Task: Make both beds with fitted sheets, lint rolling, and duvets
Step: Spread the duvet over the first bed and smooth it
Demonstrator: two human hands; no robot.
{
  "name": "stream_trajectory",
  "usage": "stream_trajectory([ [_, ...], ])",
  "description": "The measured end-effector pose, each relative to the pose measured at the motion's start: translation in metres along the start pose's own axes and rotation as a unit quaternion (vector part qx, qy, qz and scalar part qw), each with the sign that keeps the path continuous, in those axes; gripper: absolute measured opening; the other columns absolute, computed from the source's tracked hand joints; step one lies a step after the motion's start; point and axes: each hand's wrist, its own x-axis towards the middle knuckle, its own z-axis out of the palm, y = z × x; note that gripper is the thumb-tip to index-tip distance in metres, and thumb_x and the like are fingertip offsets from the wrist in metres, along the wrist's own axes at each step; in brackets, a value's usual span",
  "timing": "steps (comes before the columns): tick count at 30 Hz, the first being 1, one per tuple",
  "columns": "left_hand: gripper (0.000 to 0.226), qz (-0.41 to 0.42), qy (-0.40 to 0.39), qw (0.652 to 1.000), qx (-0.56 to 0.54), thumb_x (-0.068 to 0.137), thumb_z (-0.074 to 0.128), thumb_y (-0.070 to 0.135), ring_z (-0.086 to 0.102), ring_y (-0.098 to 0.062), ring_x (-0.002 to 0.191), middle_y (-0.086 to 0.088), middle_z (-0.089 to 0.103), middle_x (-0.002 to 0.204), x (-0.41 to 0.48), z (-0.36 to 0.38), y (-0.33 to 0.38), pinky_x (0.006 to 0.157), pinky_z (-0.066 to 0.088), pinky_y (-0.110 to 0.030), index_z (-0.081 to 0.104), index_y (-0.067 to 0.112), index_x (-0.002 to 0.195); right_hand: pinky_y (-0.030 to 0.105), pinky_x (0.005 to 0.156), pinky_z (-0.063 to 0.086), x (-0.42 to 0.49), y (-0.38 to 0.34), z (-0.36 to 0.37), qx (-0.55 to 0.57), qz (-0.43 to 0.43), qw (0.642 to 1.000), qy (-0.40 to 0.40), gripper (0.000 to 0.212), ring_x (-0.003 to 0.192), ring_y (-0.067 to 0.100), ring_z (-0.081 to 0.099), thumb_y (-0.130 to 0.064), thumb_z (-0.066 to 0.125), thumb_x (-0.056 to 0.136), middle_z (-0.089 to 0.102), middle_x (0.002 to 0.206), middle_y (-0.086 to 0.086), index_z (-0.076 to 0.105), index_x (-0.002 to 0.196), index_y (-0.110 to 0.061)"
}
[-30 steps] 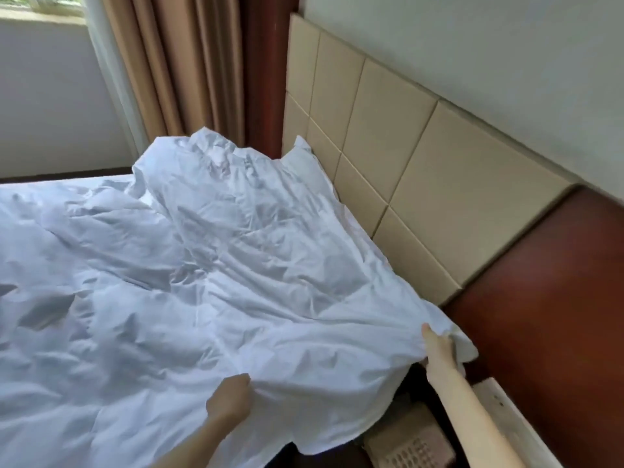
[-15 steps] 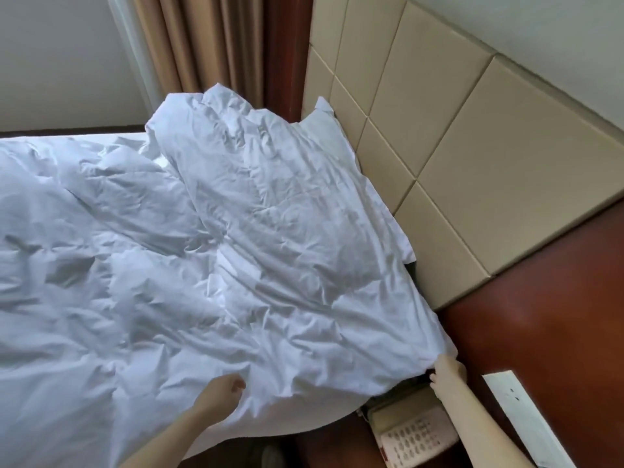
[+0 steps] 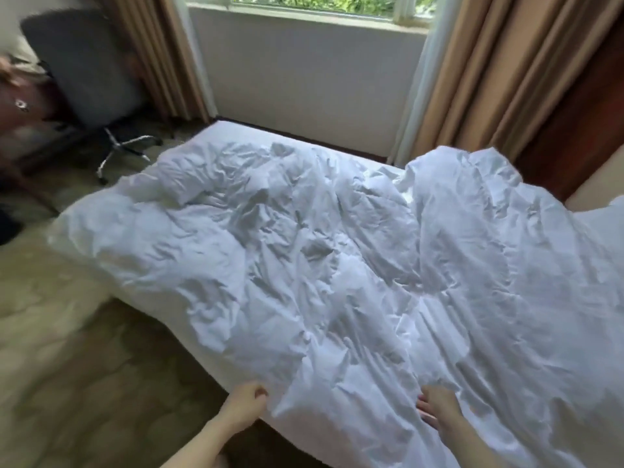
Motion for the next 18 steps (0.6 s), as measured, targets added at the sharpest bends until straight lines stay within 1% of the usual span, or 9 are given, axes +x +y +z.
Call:
stream_trajectory([
  [4,0.02,-0.093,0.091,0.99,-0.059,0.093,0.045,0.016,0.058,-0.01,0.1,0.005,0.065,0.107,-0.001,-0.074,-0.1,0.082,0.044,-0.019,0.062,0.027,0.096,0.025,0.055,0.03,-0.023,-0.03,0.129,-0.074,-0.046,0.993,-0.081,0.021,0.06,0.021,0.045,-0.001,0.044,0.092,0.044,0.069,0.009,0.049,0.073,-0.008],
  [5,0.02,-0.107,0.102,0.986,-0.075,0.092,0.046,0.016,0.059,-0.01,0.097,0.006,0.065,0.104,0.0,-0.1,-0.135,0.078,0.044,-0.018,0.062,0.028,0.093,0.025,0.056,0.03,-0.029,-0.033,0.177,-0.088,-0.05,0.99,-0.099,0.02,0.061,0.021,0.045,0.0,0.045,0.091,0.044,0.069,0.009,0.05,0.073,-0.009],
  [7,0.02,-0.111,0.119,0.981,-0.103,0.091,0.048,0.014,0.06,-0.009,0.087,0.005,0.066,0.096,0.001,-0.122,-0.157,0.067,0.042,-0.015,0.062,0.028,0.086,0.023,0.055,0.025,-0.041,-0.039,0.215,-0.114,-0.052,0.986,-0.112,0.021,0.057,0.018,0.04,0.001,0.045,0.089,0.04,0.066,0.007,0.046,0.073,-0.012],
  [9,0.022,-0.142,0.136,0.971,-0.139,0.09,0.049,0.012,0.059,-0.009,0.077,0.005,0.066,0.088,0.003,-0.164,-0.205,0.061,0.041,-0.016,0.063,0.027,0.083,0.022,0.053,0.019,-0.052,-0.043,0.286,-0.138,-0.05,0.982,-0.118,0.024,0.053,0.016,0.031,0.001,0.043,0.088,0.032,0.063,0.005,0.039,0.072,-0.016],
  [11,0.023,-0.156,0.157,0.963,-0.154,0.09,0.05,0.012,0.059,-0.012,0.074,0.004,0.066,0.085,0.006,-0.203,-0.252,0.062,0.042,-0.019,0.064,0.027,0.081,0.022,0.053,0.016,-0.066,-0.049,0.351,-0.175,-0.056,0.974,-0.13,0.027,0.052,0.016,0.026,0.004,0.041,0.086,0.027,0.062,0.004,0.033,0.07,-0.017],
  [12,0.023,-0.161,0.171,0.959,-0.157,0.09,0.051,0.011,0.059,-0.014,0.073,0.003,0.067,0.086,0.008,-0.222,-0.274,0.064,0.042,-0.021,0.065,0.027,0.08,0.023,0.053,0.018,-0.075,-0.053,0.382,-0.188,-0.065,0.97,-0.142,0.026,0.053,0.016,0.027,0.004,0.04,0.086,0.028,0.063,0.004,0.034,0.07,-0.016],
  [14,0.023,-0.18,0.193,0.95,-0.166,0.089,0.053,0.008,0.059,-0.019,0.073,-0.002,0.069,0.091,0.011,-0.26,-0.313,0.069,0.043,-0.025,0.065,0.024,0.078,0.023,0.052,0.025,-0.091,-0.065,0.44,-0.208,-0.083,0.96,-0.168,0.019,0.056,0.018,0.033,0.002,0.041,0.088,0.035,0.067,0.007,0.043,0.074,-0.011],
  [16,0.022,-0.205,0.205,0.94,-0.181,0.089,0.052,0.007,0.062,-0.023,0.079,-0.006,0.07,0.094,0.016,-0.297,-0.341,0.074,0.045,-0.028,0.065,0.022,0.079,0.023,0.049,0.028,-0.108,-0.08,0.49,-0.22,-0.103,0.95,-0.198,0.016,0.055,0.017,0.037,0.001,0.042,0.087,0.037,0.068,0.007,0.048,0.078,-0.011],
  [18,0.021,-0.214,0.213,0.934,-0.189,0.089,0.052,0.007,0.065,-0.028,0.089,-0.007,0.07,0.094,0.027,-0.33,-0.359,0.077,0.049,-0.029,0.066,0.02,0.08,0.02,0.047,0.025,-0.122,-0.095,0.533,-0.231,-0.12,0.941,-0.215,0.018,0.052,0.016,0.035,0.002,0.041,0.085,0.035,0.067,0.006,0.045,0.075,-0.013],
])
